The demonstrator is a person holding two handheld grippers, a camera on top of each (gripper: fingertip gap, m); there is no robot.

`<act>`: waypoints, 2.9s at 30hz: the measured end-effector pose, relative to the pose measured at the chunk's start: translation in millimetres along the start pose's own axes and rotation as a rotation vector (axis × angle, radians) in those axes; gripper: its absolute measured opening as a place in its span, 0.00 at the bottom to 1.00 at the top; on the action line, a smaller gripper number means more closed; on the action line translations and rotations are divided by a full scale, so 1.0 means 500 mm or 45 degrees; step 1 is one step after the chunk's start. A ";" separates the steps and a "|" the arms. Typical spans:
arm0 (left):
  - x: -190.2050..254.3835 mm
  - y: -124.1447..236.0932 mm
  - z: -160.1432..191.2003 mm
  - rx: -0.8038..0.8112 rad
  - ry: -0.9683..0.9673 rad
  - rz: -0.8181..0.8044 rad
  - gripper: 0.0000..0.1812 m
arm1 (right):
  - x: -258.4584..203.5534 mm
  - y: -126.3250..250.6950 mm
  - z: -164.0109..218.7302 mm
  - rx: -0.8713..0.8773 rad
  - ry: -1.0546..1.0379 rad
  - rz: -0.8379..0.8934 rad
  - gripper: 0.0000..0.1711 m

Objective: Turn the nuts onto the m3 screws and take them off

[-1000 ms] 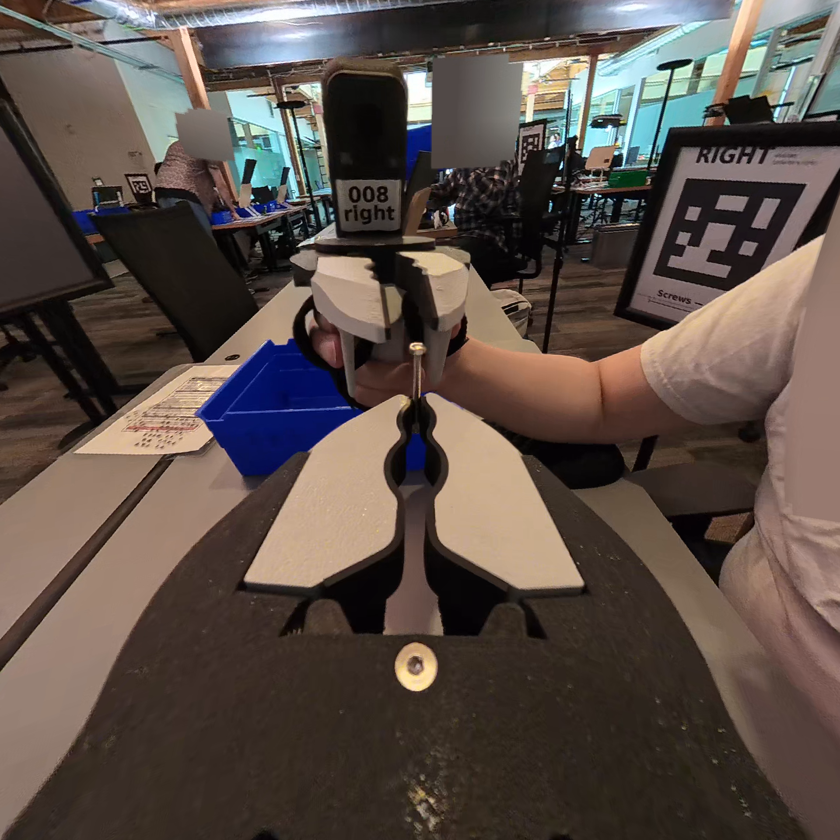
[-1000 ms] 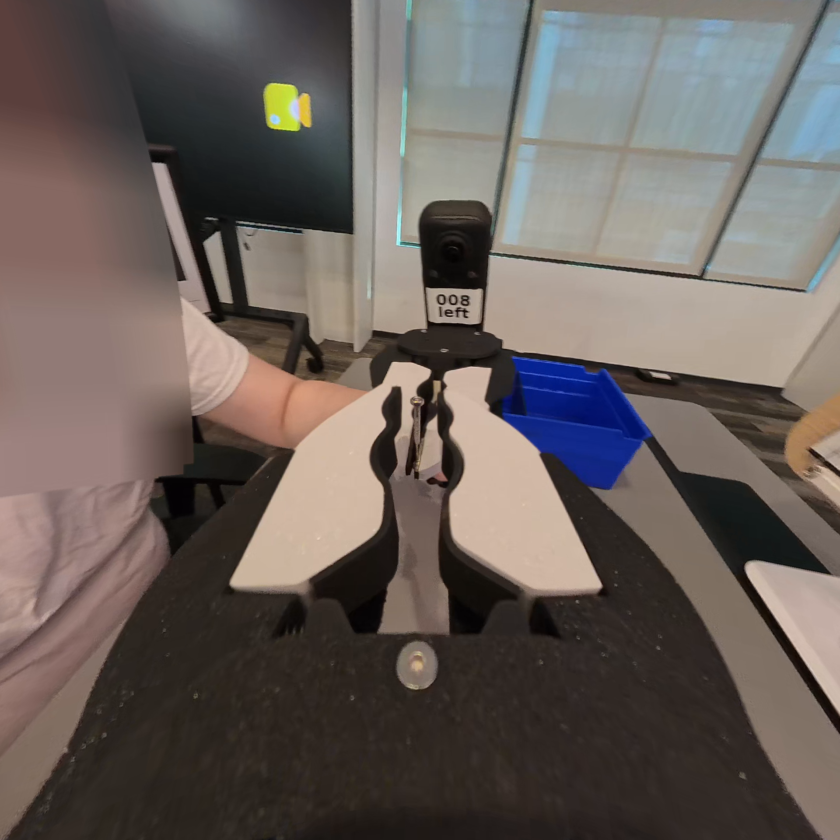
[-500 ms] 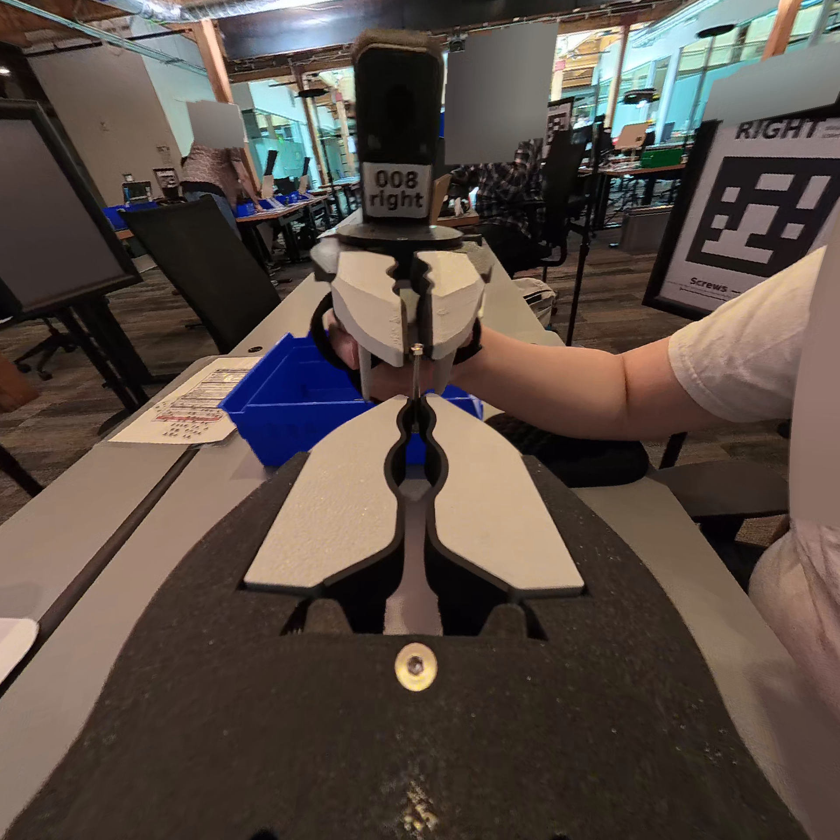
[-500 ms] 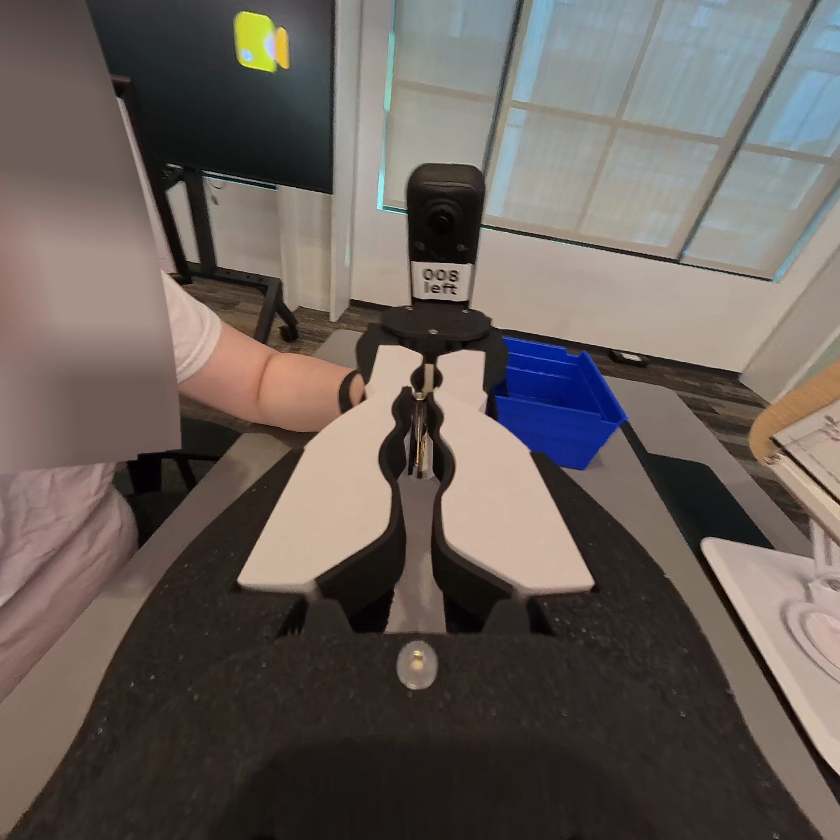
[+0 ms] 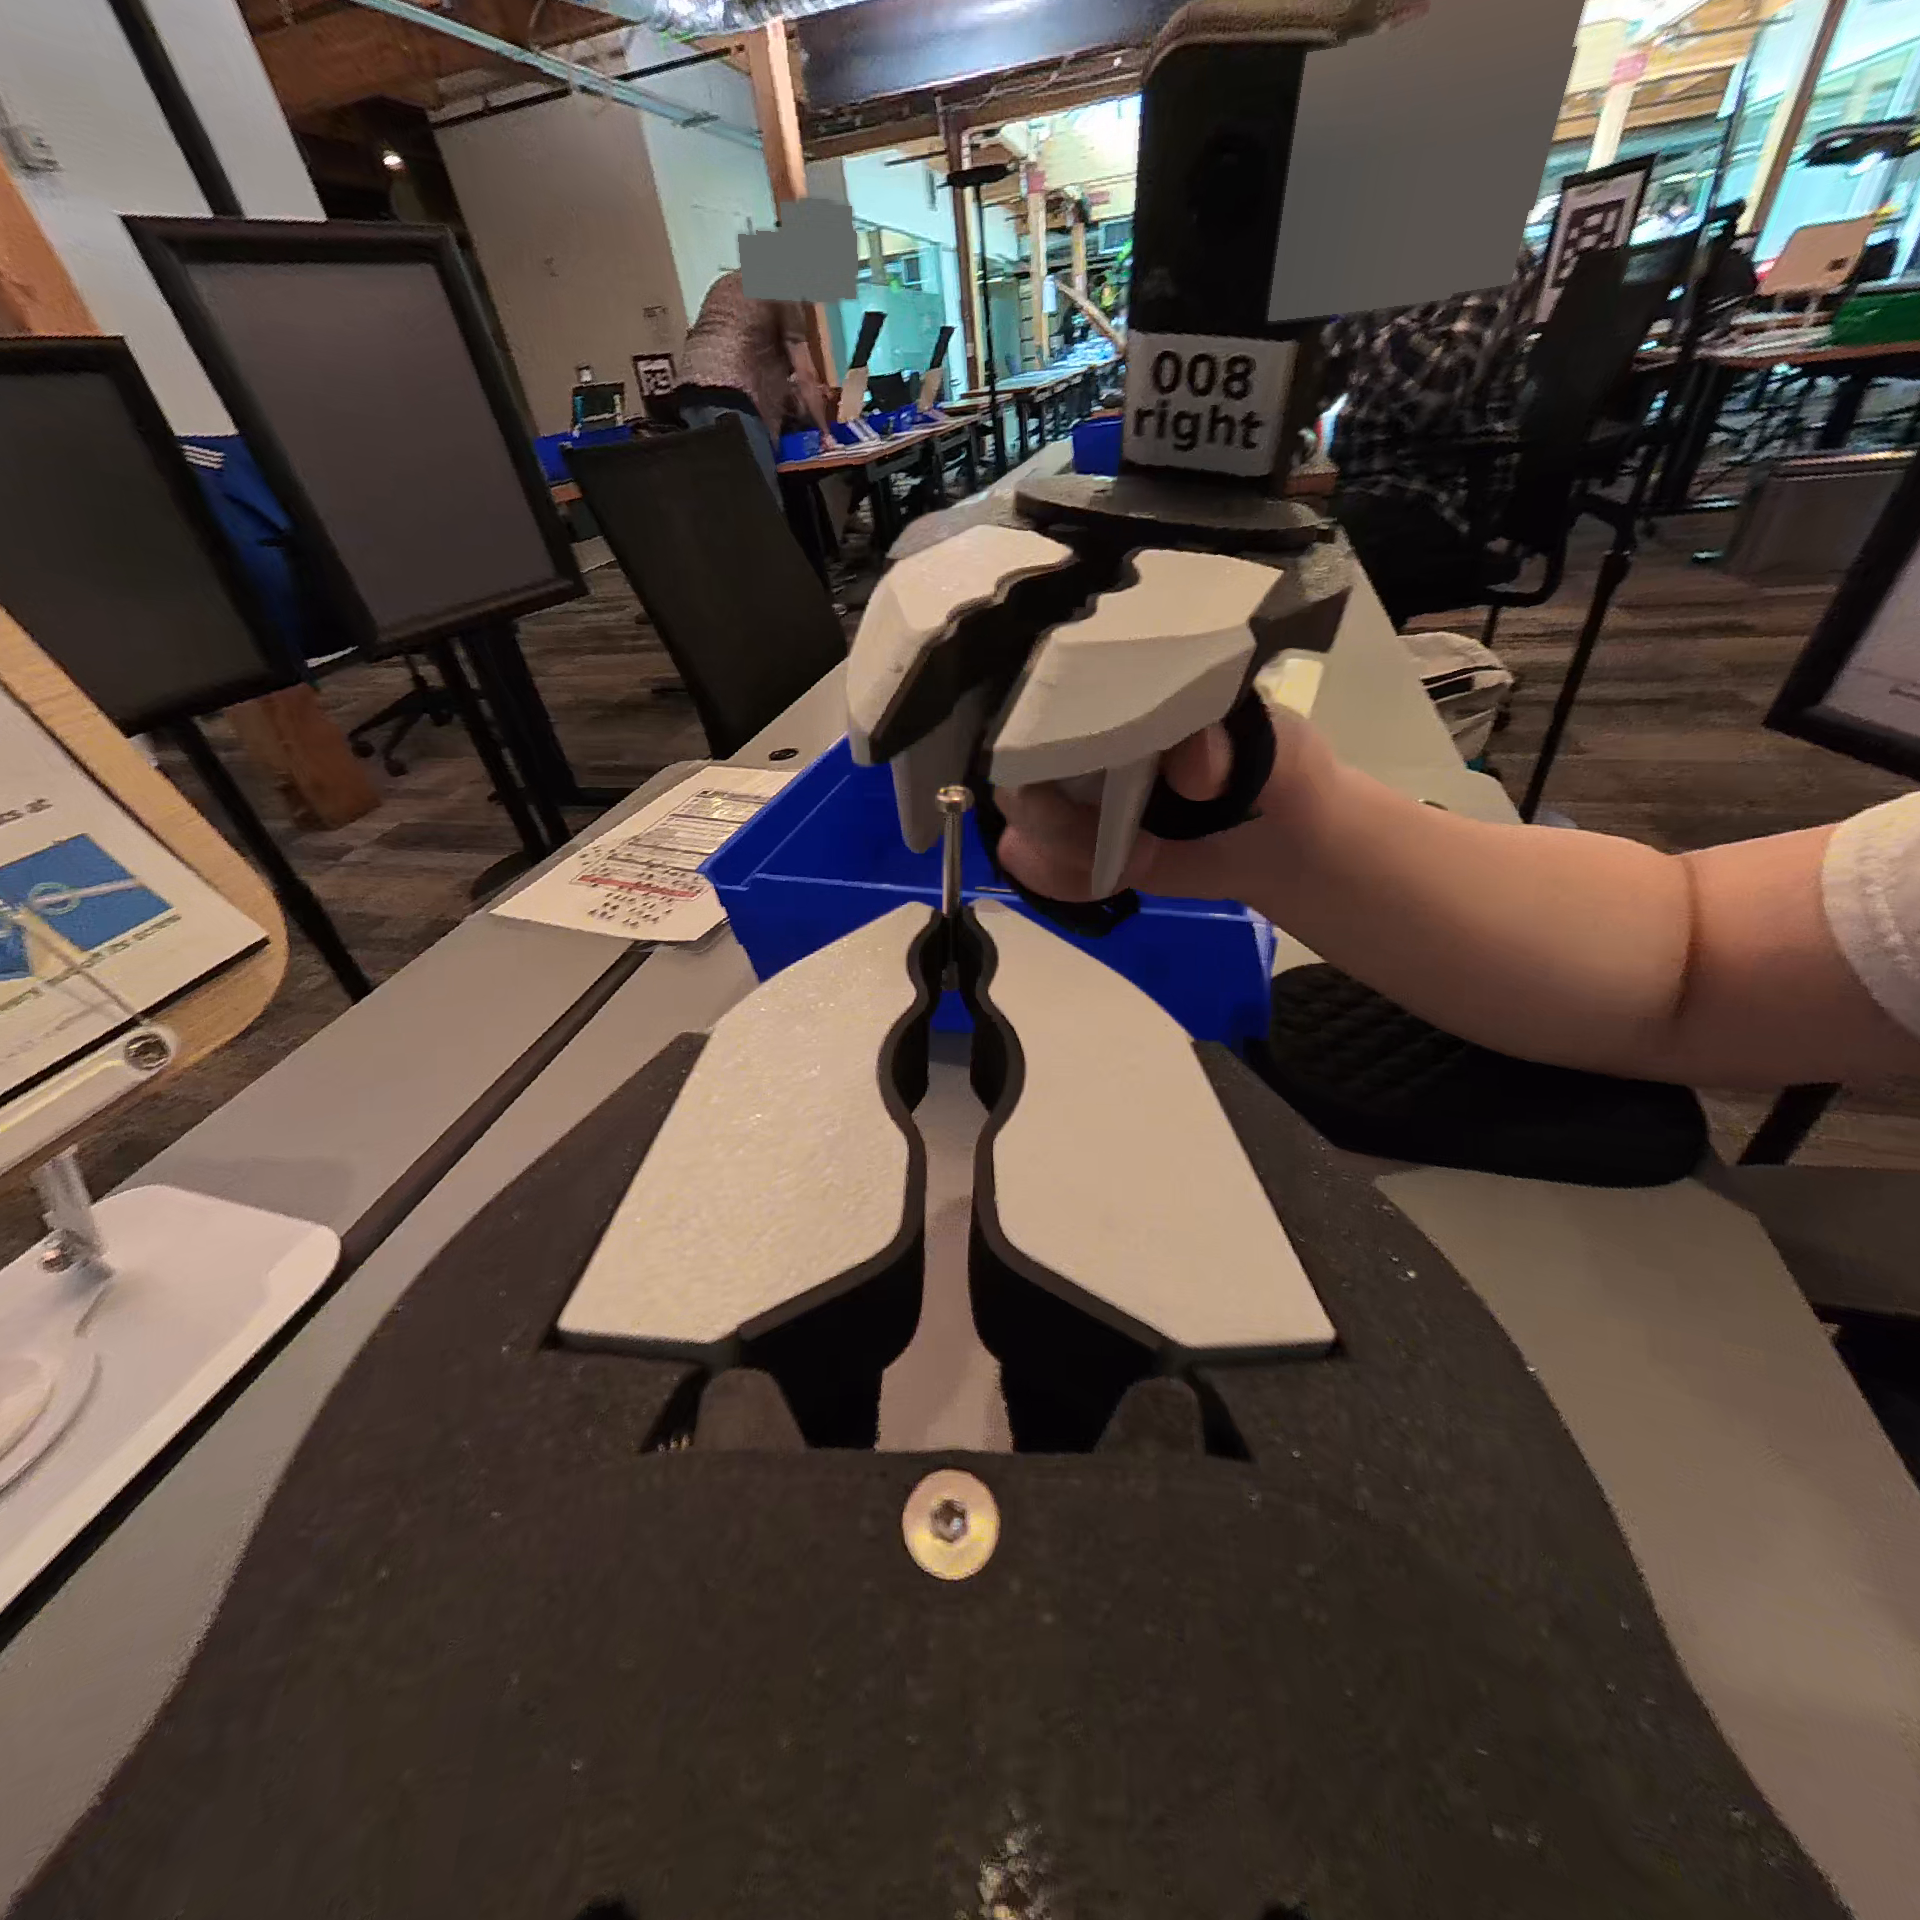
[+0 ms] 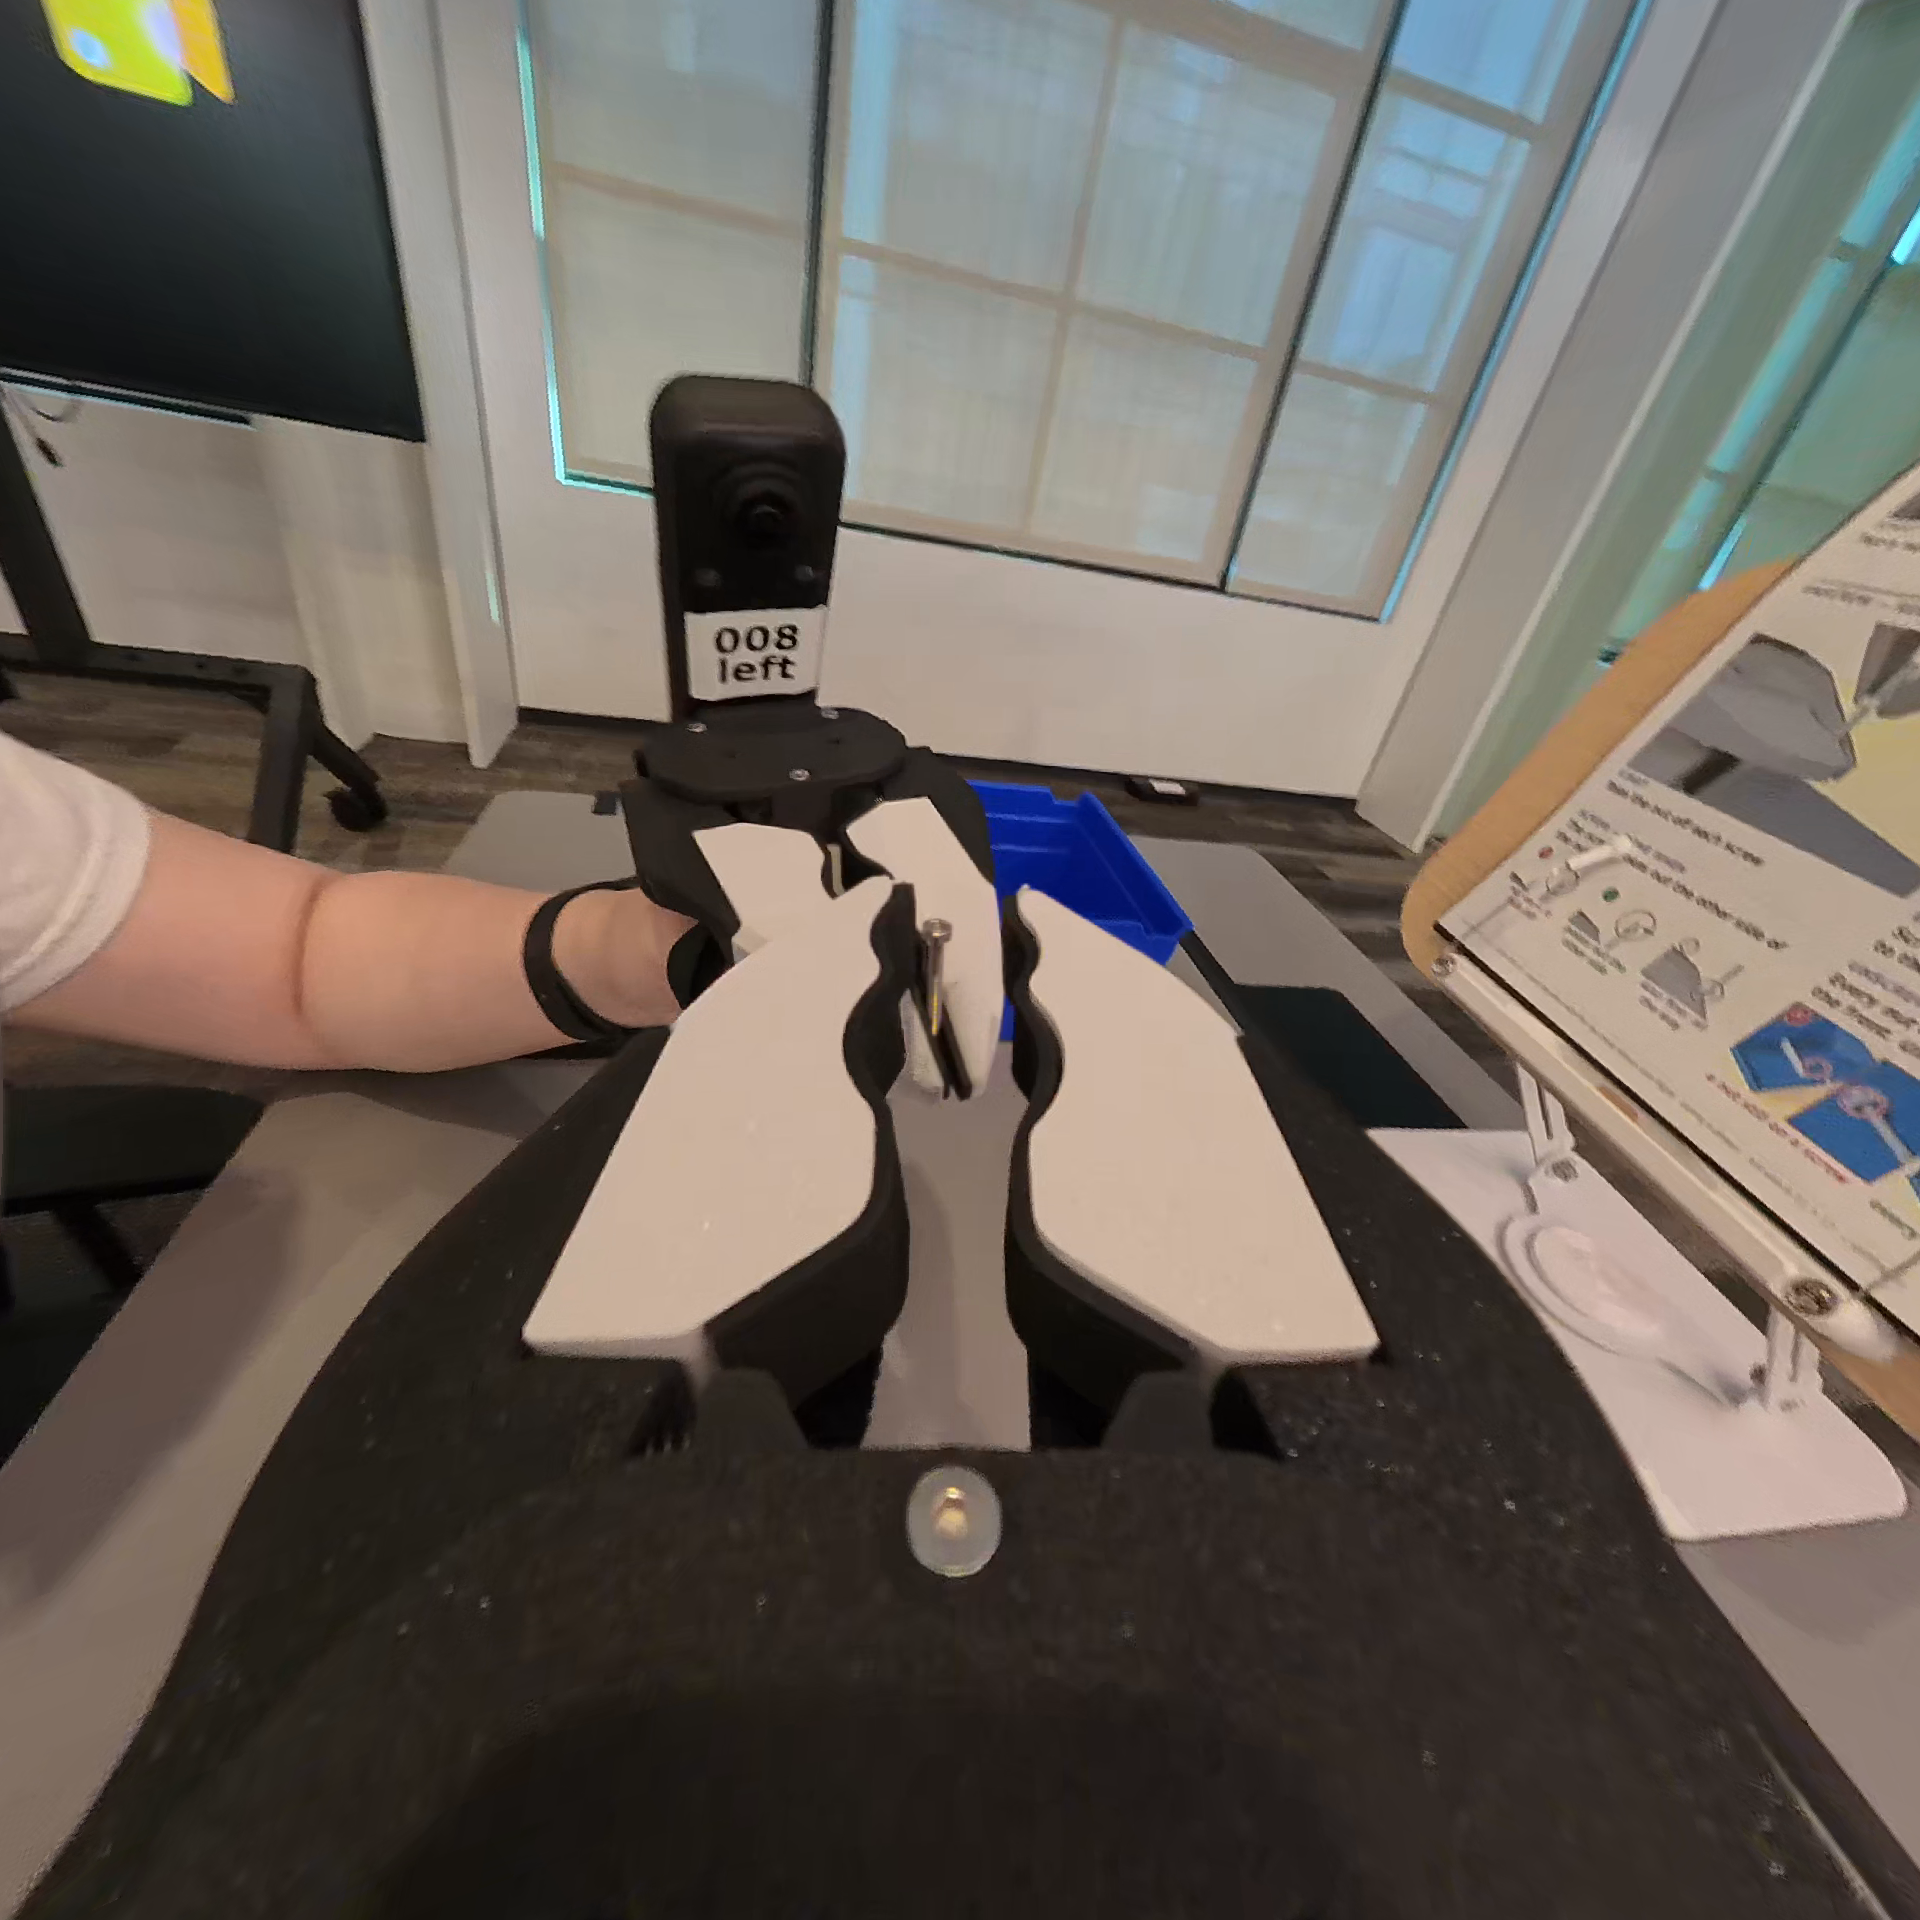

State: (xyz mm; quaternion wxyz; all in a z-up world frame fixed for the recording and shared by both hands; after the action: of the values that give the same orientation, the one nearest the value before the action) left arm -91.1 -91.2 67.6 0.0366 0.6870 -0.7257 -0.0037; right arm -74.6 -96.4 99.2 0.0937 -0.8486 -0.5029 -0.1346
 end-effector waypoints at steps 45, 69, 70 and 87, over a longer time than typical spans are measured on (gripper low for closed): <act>0.044 -0.002 -0.008 0.013 -0.036 0.139 0.01 | -0.033 0.014 0.000 0.033 0.040 -0.225 0.08; 0.003 0.016 -0.018 0.007 0.565 0.319 0.21 | -0.003 0.009 0.014 0.067 -0.514 -0.300 0.02; 0.004 0.014 -0.016 0.007 0.580 0.334 0.18 | -0.005 0.004 0.020 0.043 -0.529 -0.296 0.02; 0.011 0.004 0.017 -0.125 0.564 0.368 0.01 | -0.015 -0.010 0.046 -0.062 -0.615 -0.323 0.01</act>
State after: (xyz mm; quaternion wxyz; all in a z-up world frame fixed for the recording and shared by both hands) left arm -94.0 -97.0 59.6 0.2279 0.5578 -0.7894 0.1169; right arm -79.2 -93.4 75.3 -0.0672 -0.7884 -0.6095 0.0491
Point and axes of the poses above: each gripper's, where its closed fingertips meet, y back along the fingers, z out of its underside, x = y × z across the jaws, the point moved 2 cm from there along y, back along the fingers, and after that the axes turned 9 degrees about y, right-handed, at the moved point
